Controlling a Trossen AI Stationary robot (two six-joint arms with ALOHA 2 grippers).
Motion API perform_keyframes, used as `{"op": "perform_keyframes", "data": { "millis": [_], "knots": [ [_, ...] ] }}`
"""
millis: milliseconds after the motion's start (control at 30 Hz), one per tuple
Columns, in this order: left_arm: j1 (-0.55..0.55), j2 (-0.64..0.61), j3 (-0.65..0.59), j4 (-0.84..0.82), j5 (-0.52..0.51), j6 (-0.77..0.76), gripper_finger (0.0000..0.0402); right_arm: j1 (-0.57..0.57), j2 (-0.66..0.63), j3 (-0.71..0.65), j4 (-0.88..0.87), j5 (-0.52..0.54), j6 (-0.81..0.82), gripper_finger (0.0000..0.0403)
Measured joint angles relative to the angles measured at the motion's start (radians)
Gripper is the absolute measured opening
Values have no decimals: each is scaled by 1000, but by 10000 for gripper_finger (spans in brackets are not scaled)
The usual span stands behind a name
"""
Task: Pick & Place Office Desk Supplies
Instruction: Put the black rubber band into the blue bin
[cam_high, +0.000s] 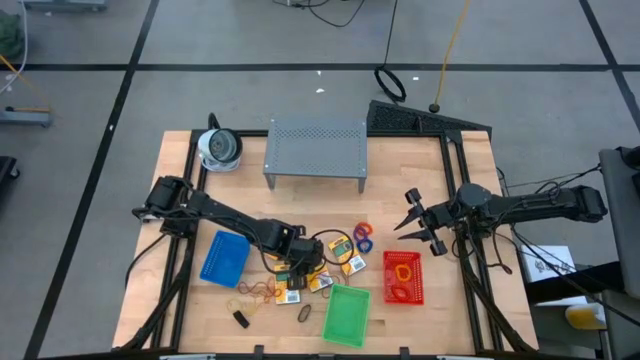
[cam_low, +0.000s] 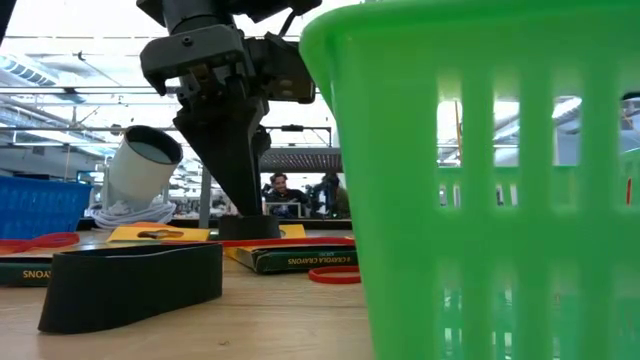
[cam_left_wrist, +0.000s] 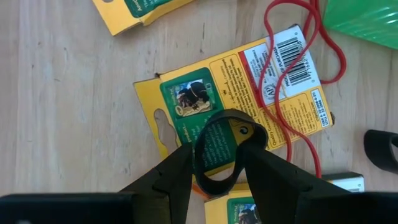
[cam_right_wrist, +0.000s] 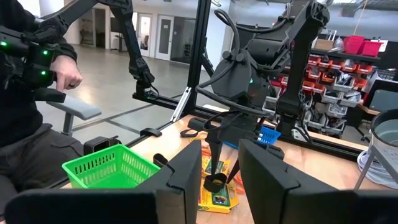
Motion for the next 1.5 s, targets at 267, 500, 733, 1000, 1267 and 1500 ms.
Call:
{"op": "perform_keyframes", "data": {
  "millis": [267,500,733,1000,1267,1500],
  "knots": [
    [4,23,-1,15,7,-28,152,0,0,0,4,0,0,100],
    [3,38,-1,18,9,-28,151,0,0,0,12,0,0,100],
    [3,43,-1,15,11,-26,79,0,0,0,21,0,0,100],
    [3,43,-1,26,40,-50,7,0,0,0,23,0,0,100],
    [0,19,9,13,29,-63,4,0,0,0,23,0,0,100],
    [3,-115,16,13,-33,-85,3,0,1,0,23,0,-3,100]
  ]
}}
